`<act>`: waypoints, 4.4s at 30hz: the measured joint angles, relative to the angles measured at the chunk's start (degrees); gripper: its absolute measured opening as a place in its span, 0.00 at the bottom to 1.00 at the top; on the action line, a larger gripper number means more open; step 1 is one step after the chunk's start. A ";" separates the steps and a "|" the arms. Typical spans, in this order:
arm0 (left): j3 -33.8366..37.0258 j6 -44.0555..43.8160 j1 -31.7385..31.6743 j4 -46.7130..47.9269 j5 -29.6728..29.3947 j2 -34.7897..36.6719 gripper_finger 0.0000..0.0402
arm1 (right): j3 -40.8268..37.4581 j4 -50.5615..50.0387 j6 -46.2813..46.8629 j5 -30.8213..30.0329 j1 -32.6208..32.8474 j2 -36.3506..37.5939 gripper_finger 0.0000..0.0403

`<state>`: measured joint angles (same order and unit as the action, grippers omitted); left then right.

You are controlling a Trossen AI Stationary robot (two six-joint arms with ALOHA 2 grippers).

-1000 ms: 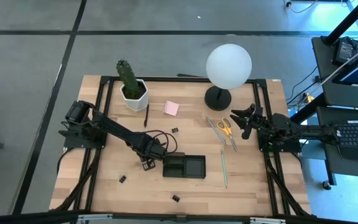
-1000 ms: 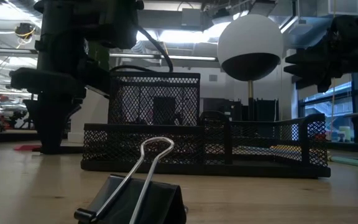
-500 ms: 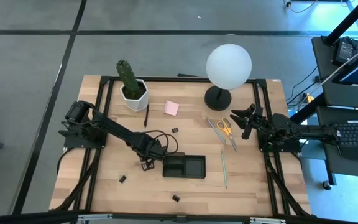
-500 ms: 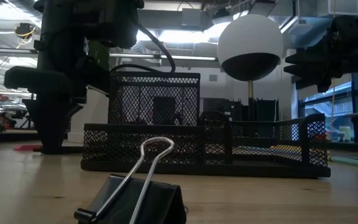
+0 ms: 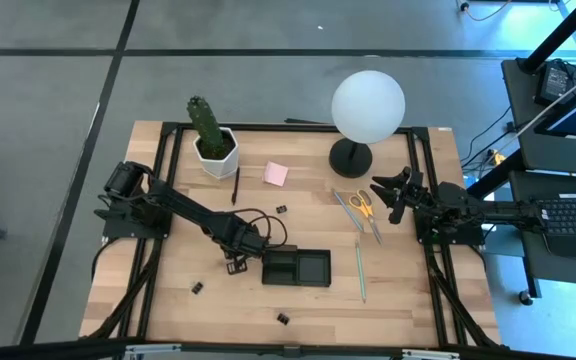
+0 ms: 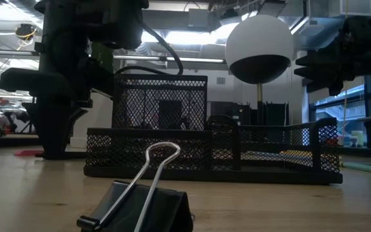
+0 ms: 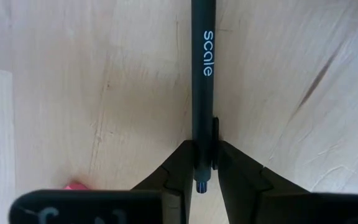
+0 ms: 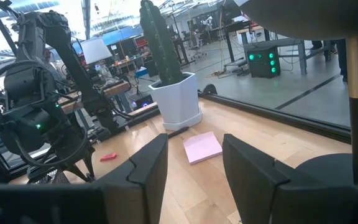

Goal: Pick and place office supplies into organizer
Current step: Put the bottom black pen into the mesh desk organizer

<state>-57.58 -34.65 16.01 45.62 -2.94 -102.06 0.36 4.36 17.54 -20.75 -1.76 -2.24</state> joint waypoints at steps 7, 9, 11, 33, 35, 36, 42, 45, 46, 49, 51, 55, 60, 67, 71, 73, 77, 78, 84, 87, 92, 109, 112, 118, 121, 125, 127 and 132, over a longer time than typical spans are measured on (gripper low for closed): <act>0.22 -0.04 -0.04 -0.54 -0.15 2.54 0.15 | -0.01 0.00 0.00 0.01 0.01 0.00 0.38; 0.12 0.11 -0.04 -0.26 -0.47 3.97 0.14 | 0.00 0.00 0.00 0.00 0.01 0.00 0.38; 0.09 0.46 -0.04 -0.11 -0.79 4.56 0.14 | -0.01 0.00 0.00 0.02 0.01 0.00 0.38; -0.02 4.00 0.00 3.62 -4.84 22.62 0.14 | 0.00 0.01 0.17 0.00 0.01 0.00 0.38; -0.02 5.74 0.00 2.12 -5.07 24.04 0.14 | 0.00 0.02 0.17 0.00 0.02 0.00 0.38; -0.02 7.06 0.00 1.10 -5.11 24.49 0.14 | 0.00 0.02 0.17 0.00 0.01 0.00 0.38; -0.02 21.14 0.00 -3.70 -8.59 24.98 0.14 | 0.00 0.02 0.20 0.00 0.00 0.00 0.38; -0.02 29.76 0.00 -5.84 -12.97 25.01 0.14 | -0.01 0.02 0.20 0.00 0.01 0.00 0.38; -0.02 33.05 0.00 -6.39 -14.56 25.01 0.14 | 0.00 0.02 0.20 0.00 0.00 0.00 0.38; -0.02 43.88 0.00 -9.02 -19.06 25.01 0.14 | -0.01 0.02 0.21 -0.01 0.00 0.00 0.38; -0.02 51.43 0.00 -11.41 -21.74 25.01 0.14 | -0.01 0.02 0.20 -0.08 0.02 0.00 0.38; -0.05 68.81 0.00 -17.13 -26.06 25.01 0.14 | -0.02 0.02 0.22 -0.15 0.02 0.00 0.38; -0.05 93.60 0.00 -24.12 -27.86 25.03 0.14 | 0.00 0.02 0.22 -0.16 0.01 0.00 0.38; -0.07 116.41 0.00 -32.57 -28.69 25.03 0.14 | 0.00 0.02 0.22 -0.17 0.02 0.00 0.38; -0.07 128.33 0.00 -33.50 -28.79 25.03 0.15 | -0.01 0.03 0.17 -0.17 0.00 0.00 0.38; -0.07 132.35 0.00 -33.51 -28.71 25.03 0.15 | 0.00 0.04 0.20 -0.18 0.00 0.00 0.38; -0.07 138.03 0.00 -34.07 -27.90 25.03 0.15 | 0.00 0.04 0.31 -0.19 0.00 0.00 0.38; -0.07 139.72 0.00 -34.21 -27.53 25.03 0.15 | 0.00 0.04 0.31 -0.20 0.00 0.00 0.38; -0.10 150.09 0.00 -35.14 -27.11 24.17 0.15 | 0.00 0.07 0.28 -0.30 0.00 0.00 0.38; -0.13 155.19 0.00 -35.63 -27.15 22.81 0.15 | 0.00 0.07 0.26 -1.25 0.00 0.00 0.38; -0.11 162.09 0.00 -35.71 -29.11 20.12 0.15 | -0.02 0.35 0.24 -4.36 0.00 0.00 0.38; -0.09 172.45 1.24 -41.30 -29.53 13.55 0.15 | 0.00 0.37 0.09 -5.29 0.00 0.00 0.38; -0.09 174.27 1.63 -41.61 -29.52 12.58 0.15 | -0.01 0.35 0.02 -5.27 0.00 0.00 0.38; -0.08 175.08 3.55 -41.99 -29.42 12.13 0.15 | -0.01 0.36 0.00 -5.27 0.00 0.00 0.38; -0.07 175.06 5.16 -42.00 -29.01 12.13 0.15 | 0.00 0.35 0.00 -5.27 0.00 0.00 0.38; -0.07 175.01 6.91 -42.01 -28.85 12.13 0.15 | 0.00 0.35 0.02 -5.25 0.00 0.00 0.38; -0.02 174.99 7.32 -42.16 -28.85 11.79 0.15 | -0.01 0.37 0.20 -5.25 0.00 0.00 0.38; 0.06 175.16 7.29 -42.08 -30.20 8.46 0.15 | -0.01 0.35 0.28 -5.16 0.00 0.00 0.38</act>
<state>-57.52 140.51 23.30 3.54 -33.14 -93.61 0.35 4.71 17.82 -25.91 -1.76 -2.24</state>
